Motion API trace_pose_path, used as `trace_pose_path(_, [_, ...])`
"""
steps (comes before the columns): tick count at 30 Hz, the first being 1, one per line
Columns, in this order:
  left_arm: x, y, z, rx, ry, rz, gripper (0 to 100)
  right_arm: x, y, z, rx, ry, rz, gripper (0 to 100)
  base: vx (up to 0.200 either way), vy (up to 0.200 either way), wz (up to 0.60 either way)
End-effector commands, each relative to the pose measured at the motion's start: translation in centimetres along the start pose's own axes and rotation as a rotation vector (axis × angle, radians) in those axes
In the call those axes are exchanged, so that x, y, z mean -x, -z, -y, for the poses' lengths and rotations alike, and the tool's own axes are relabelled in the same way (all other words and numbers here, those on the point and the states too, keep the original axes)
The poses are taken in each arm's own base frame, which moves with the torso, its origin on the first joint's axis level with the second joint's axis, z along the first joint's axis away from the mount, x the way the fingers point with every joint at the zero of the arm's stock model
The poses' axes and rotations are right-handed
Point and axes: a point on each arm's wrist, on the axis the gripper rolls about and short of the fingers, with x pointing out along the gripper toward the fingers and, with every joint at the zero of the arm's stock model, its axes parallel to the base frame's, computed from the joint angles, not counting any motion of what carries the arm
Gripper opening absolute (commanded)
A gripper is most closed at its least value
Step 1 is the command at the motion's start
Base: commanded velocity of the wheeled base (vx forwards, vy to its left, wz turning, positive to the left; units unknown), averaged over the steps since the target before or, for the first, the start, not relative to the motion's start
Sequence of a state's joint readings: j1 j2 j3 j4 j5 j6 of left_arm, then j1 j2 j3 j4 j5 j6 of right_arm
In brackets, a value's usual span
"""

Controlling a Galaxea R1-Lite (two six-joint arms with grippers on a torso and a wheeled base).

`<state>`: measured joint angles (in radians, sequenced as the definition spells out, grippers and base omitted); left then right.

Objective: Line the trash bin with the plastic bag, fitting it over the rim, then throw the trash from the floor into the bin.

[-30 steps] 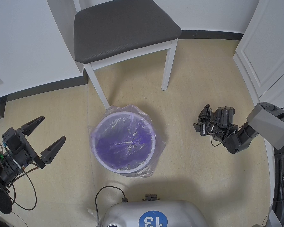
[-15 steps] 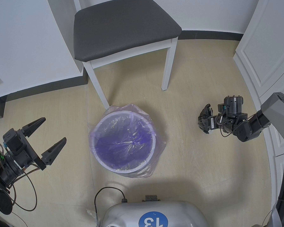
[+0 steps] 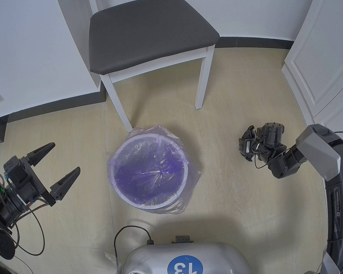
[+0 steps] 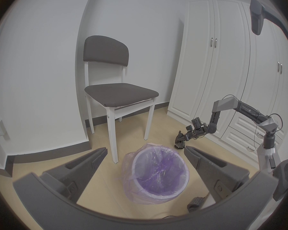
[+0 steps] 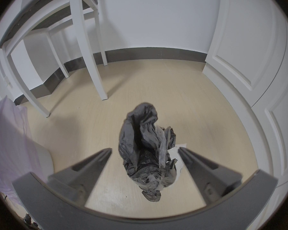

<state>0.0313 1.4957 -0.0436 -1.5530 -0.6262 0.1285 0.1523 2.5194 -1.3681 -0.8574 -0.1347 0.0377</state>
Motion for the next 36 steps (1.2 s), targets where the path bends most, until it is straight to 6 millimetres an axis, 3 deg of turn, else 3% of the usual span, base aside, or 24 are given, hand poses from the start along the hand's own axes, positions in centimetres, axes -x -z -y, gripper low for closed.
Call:
trace_pose_path(1, [0.0, -0.1, 0.0, -0.01, -0.003, 0.012, 100, -0.1, 1.0, -0.1, 0.0, -0.001, -0.03, 0, 0.0, 0.0, 0.0])
trace_pose_path(5, [0.0, -0.1, 0.0, -0.01, -0.003, 0.012, 100, 3.2, -3.9, -0.9, 0.004, -0.025, 0.021, 0, 0.0, 0.0, 0.0])
trace_pose_path(6, [0.0, -0.1, 0.0, -0.01, -0.003, 0.012, 100, 3.4, -4.2, -1.0, 0.004, -0.027, 0.024, 0, 0.0, 0.0, 0.0])
trace_pose_path(9, [0.0, -0.2, 0.0, -0.01, -0.002, 0.014, 100, 10.2, -12.6, -3.9, 0.005, -0.115, 0.137, 0, 0.0, 0.0, 0.0])
trace_pose_path(11, [0.1, -0.2, 0.0, -0.011, 0.0, 0.015, 100, 15.3, -16.9, -6.3, 0.006, -0.198, 0.21, 0, 0.0, 0.0, 0.0])
trace_pose_path(14, [0.1, -0.2, 0.0, -0.011, -0.002, 0.015, 100, 22.8, -21.5, -9.4, 0.012, -0.336, 0.316, 0, 0.0, 0.0, 0.0])
trace_pose_path(17, [0.1, -0.2, 0.0, -0.012, -0.003, 0.016, 100, 28.8, -23.9, -11.8, 0.041, -0.448, 0.414, 0, 0.0, 0.0, 0.0])
trace_pose_path(21, [0.1, -0.4, 0.0, -0.019, -0.004, 0.022, 100, 32.3, -23.3, -14.9, 0.048, -0.494, 0.432, 0, 0.0, 0.0, 0.0])
trace_pose_path(26, [0.2, -0.5, 0.0, -0.026, -0.009, 0.028, 100, 35.0, -19.8, -19.3, 0.083, -0.656, 0.397, 0, 0.0, 0.0, 0.0])
trace_pose_path(27, [0.3, -0.5, 0.0, -0.026, -0.011, 0.026, 100, 35.1, -19.8, -19.4, 0.082, -0.66, 0.398, 0, 0.0, 0.0, 0.0])
trace_pose_path(28, [0.2, -0.5, -0.1, -0.028, -0.013, 0.028, 100, 35.4, -18.4, -21.6, 0.1, -0.713, 0.379, 0, 0.0, 0.0, 0.0])
trace_pose_path(31, [0.3, -0.6, -0.2, -0.032, -0.021, 0.032, 100, 35.1, -16.6, -23.8, 0.147, -0.747, 0.343, 0, 0.0, 0.0, 0.0])
trace_pose_path(36, [0.6, -0.7, -0.5, -0.038, -0.044, 0.032, 100, 31.8, -12.3, -26.7, 0.224, -0.74, 0.256, 0, 0.0, 0.0, 0.0])
